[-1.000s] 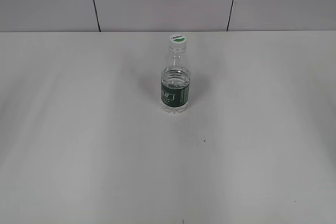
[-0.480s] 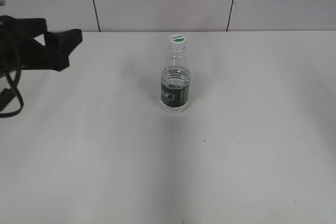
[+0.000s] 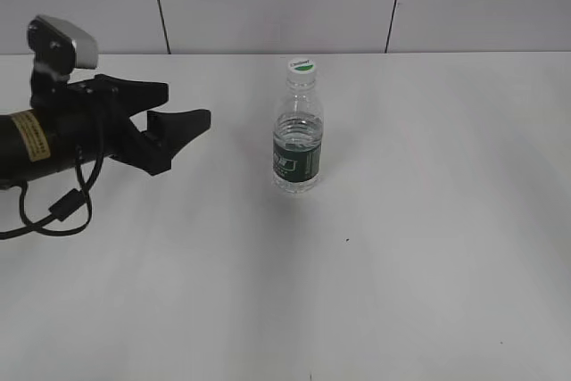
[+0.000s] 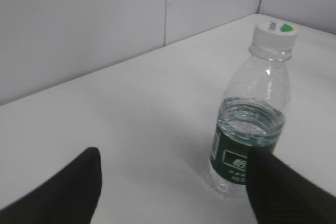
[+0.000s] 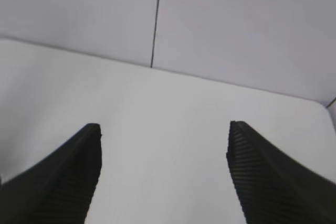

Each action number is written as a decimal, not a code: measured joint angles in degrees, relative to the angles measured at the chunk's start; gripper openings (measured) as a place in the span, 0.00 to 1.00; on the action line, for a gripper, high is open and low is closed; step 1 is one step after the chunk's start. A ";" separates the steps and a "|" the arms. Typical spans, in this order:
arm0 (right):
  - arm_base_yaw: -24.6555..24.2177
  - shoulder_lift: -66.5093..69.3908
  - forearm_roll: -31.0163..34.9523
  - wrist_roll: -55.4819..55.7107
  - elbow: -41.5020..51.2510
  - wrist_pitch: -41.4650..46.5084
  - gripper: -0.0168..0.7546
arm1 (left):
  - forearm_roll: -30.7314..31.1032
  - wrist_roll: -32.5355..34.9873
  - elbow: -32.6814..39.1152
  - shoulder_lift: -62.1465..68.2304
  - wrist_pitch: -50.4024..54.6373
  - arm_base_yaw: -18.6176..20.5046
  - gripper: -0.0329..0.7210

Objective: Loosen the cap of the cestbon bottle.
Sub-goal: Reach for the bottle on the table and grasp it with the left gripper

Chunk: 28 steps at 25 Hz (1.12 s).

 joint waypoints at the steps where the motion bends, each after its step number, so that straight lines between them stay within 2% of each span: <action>1: 1.52 2.02 0.52 -0.02 -1.80 3.15 0.76 | 2.21 -1.68 -1.37 1.20 0.21 0.00 0.73; 6: 4.70 9.16 6.45 -3.19 -9.69 14.35 0.76 | 11.93 -5.25 -7.18 6.42 -1.11 -0.12 0.73; 10: 4.85 12.94 14.22 -10.34 -16.27 22.32 0.76 | 14.47 -5.66 -10.36 10.72 -3.53 -0.77 0.73; 12: 4.89 14.76 16.03 -11.64 -19.49 26.44 0.76 | 15.26 -5.66 -11.80 12.75 -4.73 -1.28 0.73; 20: 4.89 23.34 17.93 -12.49 -34.26 41.96 0.76 | 17.75 -5.79 -19.23 19.08 -5.59 -4.31 0.75; 25: 5.19 27.54 18.78 -12.44 -42.12 46.49 0.76 | 17.80 -5.83 -21.67 20.99 -5.64 -5.18 0.76; 28: 7.02 29.05 17.63 -12.44 -44.96 47.07 0.76 | 18.21 -5.83 -22.24 21.78 -5.45 -6.07 0.76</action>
